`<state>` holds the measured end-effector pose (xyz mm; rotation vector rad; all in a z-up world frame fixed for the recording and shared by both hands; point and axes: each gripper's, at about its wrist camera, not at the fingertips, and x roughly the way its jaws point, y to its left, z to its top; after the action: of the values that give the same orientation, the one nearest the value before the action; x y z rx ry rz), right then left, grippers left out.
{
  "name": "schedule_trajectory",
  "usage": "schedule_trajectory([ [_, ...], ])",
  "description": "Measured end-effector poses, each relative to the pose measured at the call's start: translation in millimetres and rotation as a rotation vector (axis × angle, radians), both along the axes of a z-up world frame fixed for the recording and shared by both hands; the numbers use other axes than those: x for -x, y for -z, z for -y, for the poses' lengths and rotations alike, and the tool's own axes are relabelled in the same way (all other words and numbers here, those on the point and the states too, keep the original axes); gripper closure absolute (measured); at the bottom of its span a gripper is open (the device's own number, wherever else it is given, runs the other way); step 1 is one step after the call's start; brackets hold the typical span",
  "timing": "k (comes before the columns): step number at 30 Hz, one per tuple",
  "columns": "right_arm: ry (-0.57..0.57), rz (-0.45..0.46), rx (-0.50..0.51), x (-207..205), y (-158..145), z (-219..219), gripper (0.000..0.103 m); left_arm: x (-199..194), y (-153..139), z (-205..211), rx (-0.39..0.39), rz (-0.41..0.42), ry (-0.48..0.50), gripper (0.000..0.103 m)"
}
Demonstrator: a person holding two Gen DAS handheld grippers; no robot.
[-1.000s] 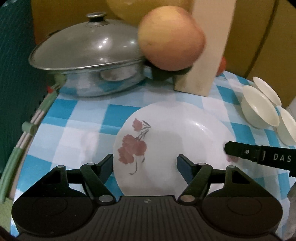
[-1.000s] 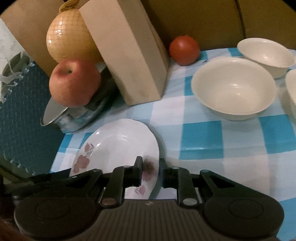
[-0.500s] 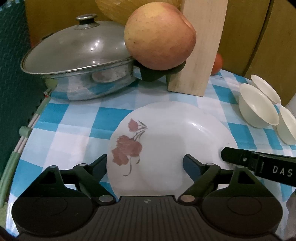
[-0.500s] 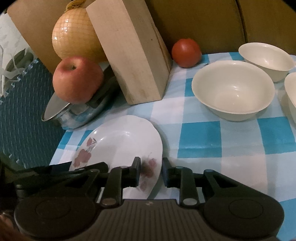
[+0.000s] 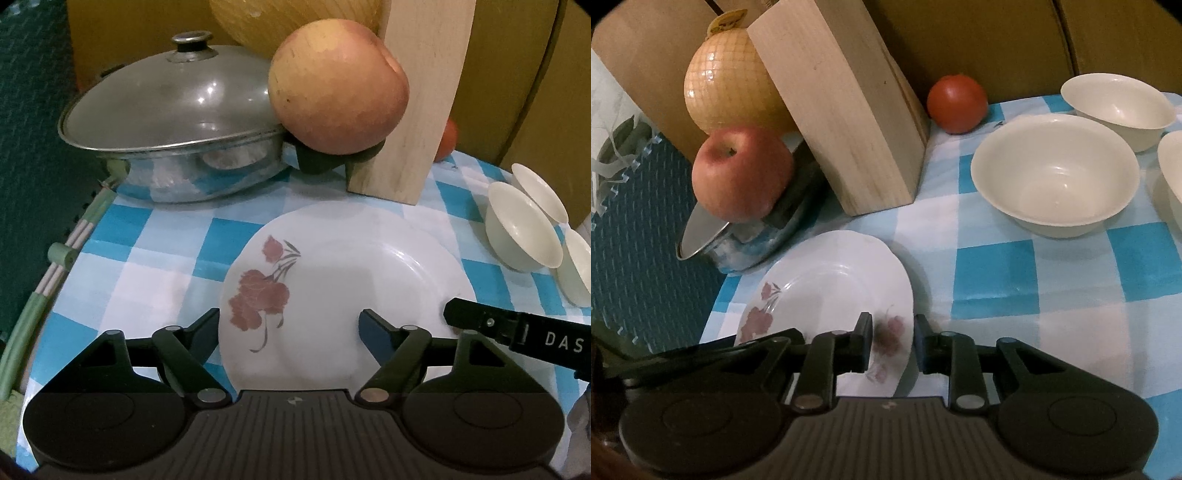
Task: Organize plates and bowls
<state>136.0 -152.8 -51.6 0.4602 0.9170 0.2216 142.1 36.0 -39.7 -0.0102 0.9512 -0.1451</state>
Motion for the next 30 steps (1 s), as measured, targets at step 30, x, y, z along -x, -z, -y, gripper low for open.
schedule_trajectory([
  [30, -0.005, -0.005, -0.042, 1, -8, 0, 0.078, 3, -17, -6, 0.0, 0.041, -0.024, 0.019],
])
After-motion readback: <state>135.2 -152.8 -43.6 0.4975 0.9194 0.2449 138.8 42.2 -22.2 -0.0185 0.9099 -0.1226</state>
